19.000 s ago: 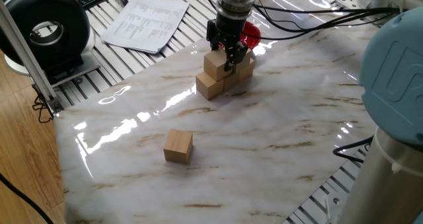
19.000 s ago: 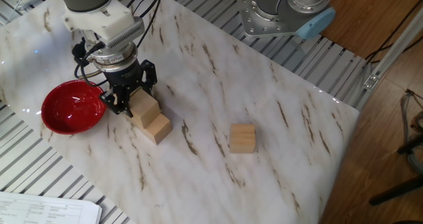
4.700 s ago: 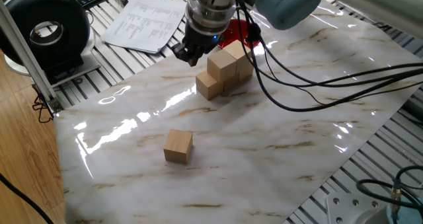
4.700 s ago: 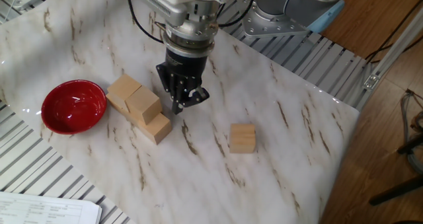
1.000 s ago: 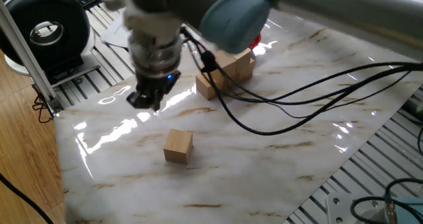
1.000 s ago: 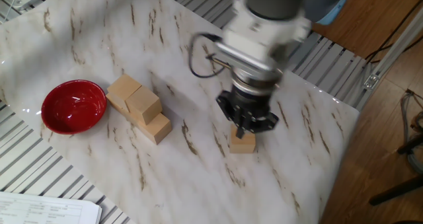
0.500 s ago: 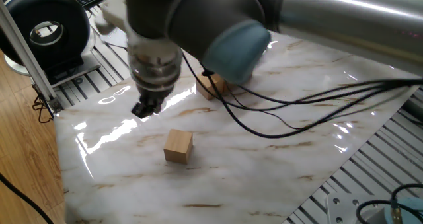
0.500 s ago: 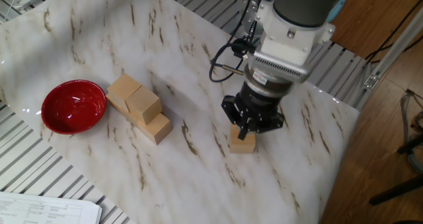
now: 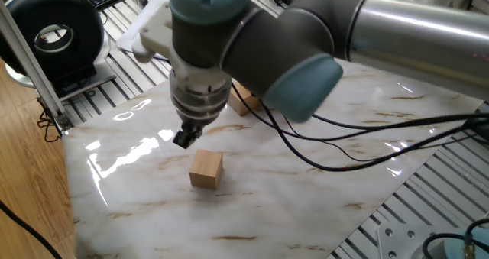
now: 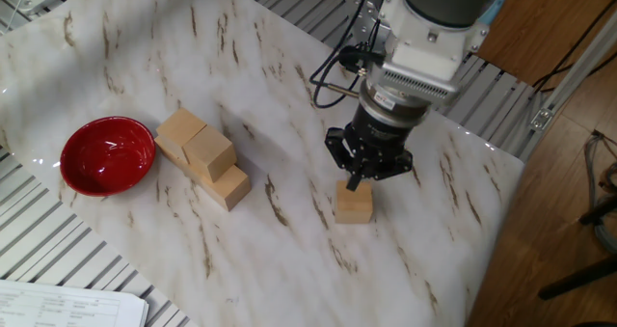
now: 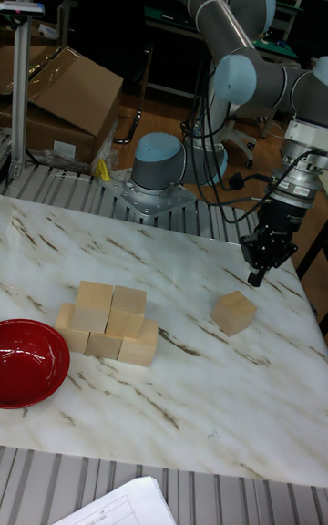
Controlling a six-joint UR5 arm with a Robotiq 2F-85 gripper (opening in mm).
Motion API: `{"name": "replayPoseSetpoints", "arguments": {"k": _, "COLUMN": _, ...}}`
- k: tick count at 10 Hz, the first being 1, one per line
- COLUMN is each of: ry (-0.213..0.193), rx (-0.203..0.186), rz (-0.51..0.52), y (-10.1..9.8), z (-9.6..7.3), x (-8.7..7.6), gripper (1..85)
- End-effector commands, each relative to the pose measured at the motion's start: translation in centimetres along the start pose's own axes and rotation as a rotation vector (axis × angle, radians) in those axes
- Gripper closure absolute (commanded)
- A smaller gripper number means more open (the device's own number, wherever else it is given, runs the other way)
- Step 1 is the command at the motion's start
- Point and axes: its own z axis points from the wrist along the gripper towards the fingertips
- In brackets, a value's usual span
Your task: Stack the blocks into a pyramid shape
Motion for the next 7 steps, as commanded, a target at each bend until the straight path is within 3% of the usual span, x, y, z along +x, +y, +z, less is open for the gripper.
{"name": "replayPoseSetpoints", "arguments": {"k": 1, "ry": 0.006, "rx": 0.006, "rz": -0.022, "y": 0.1, "z": 0.9, "x": 0.7, "gripper": 84.7}}
{"name": "replayPoseSetpoints", "arguments": {"k": 7, "ry": -0.041, "rx": 0.028, "rz": 0.008, "y": 1.2, "z": 4.5, "x": 0.2, "gripper": 84.7}}
